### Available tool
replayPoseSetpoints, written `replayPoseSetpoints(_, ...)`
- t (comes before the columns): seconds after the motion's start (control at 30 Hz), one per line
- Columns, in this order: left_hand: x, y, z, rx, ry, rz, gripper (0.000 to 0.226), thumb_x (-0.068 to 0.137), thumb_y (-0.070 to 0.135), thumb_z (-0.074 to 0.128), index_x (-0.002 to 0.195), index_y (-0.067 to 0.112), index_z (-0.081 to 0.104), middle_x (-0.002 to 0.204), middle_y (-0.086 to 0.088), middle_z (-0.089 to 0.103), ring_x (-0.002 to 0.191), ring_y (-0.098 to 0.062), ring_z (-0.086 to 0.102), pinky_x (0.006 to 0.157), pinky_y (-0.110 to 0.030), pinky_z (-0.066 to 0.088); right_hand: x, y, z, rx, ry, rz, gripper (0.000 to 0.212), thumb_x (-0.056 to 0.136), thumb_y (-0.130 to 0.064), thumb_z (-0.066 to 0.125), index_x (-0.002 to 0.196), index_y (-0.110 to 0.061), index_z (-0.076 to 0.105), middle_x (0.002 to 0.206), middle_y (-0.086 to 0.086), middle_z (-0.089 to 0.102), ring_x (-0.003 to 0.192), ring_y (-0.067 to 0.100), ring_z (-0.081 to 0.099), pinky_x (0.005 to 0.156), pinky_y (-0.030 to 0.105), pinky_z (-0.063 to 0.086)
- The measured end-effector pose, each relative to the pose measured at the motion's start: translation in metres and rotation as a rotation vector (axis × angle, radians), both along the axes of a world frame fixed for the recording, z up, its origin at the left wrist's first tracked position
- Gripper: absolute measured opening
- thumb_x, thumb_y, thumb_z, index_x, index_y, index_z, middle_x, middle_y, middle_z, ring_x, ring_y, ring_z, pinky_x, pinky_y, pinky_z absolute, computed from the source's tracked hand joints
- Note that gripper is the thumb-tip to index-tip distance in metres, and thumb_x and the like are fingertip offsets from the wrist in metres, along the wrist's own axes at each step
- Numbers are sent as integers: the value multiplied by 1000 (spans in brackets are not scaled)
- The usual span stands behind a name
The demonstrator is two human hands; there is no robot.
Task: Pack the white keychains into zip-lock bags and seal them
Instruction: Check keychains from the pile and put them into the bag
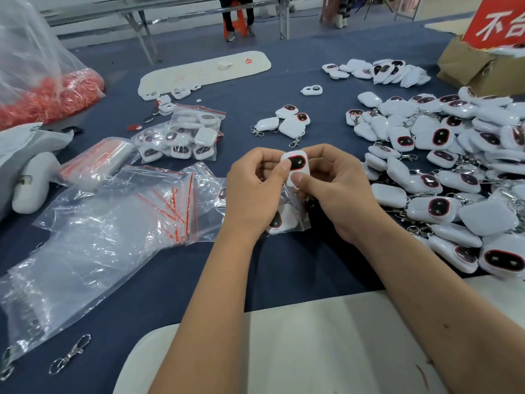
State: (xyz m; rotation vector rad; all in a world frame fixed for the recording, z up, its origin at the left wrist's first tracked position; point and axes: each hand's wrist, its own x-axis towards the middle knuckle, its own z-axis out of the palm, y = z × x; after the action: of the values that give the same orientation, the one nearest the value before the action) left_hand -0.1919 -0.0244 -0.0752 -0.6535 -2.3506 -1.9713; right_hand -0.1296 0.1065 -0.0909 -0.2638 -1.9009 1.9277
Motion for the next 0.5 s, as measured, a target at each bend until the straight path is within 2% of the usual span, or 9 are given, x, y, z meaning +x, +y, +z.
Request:
replayPoseSetpoints(0.13, 1, 3, -2, -4, 19, 79, 9, 100, 12, 64, 97, 9, 71, 87, -5, 74, 81, -22, 70, 78, -34, 60, -1, 0, 1, -31, 4, -39, 24, 91, 4, 73, 104, -16, 74, 80, 1, 76, 64, 11, 67, 65, 22, 55)
replayPoseSetpoints(0.23, 2, 4, -2, -30, 9, 140, 10, 99, 6, 60, 99, 11, 69, 86, -5, 73, 81, -19, 70, 82, -38, 59, -2, 0, -1, -29, 11, -100, 24, 91, 2, 74, 103, -19, 75, 80, 1, 76, 65, 13, 67, 63, 24, 55)
replayPoseSetpoints(0.3, 1, 3, -1, -79, 57, 154, 19, 94, -2, 59, 98, 14, 69, 87, -1, 71, 84, -18, 68, 81, -33, 56, -3, 1, -2, -23, 22, -154, 25, 91, 2, 74, 102, -20, 76, 79, 1, 76, 66, 12, 67, 64, 21, 53)
replayPoseSetpoints(0.37, 1, -2, 1, -200, 176, 115, 42, 84, -15, 49, 95, 20, 70, 91, 2, 68, 90, -17, 62, 82, -26, 51, -4, 3, -2, -63, 37, -195, 24, 93, 0, 73, 107, -19, 76, 80, 1, 76, 67, 10, 66, 65, 20, 52)
replayPoseSetpoints(0.43, 0, -5, 1, -379, 321, 52, 65, 70, -22, 38, 97, 25, 74, 101, 3, 64, 101, -19, 51, 88, -17, 41, -4, 4, 0, -90, 51, -215, 25, 95, -2, 72, 107, -22, 78, 81, -1, 75, 70, 11, 62, 67, 21, 52)
replayPoseSetpoints(0.5, -1, -8, 1, -475, 384, -13, 77, 65, -24, 35, 101, 29, 78, 110, 2, 57, 110, -19, 39, 90, -9, 32, -5, 7, 0, -136, 61, -231, 25, 96, -4, 72, 102, -27, 78, 78, -3, 73, 70, 12, 58, 66, 21, 50)
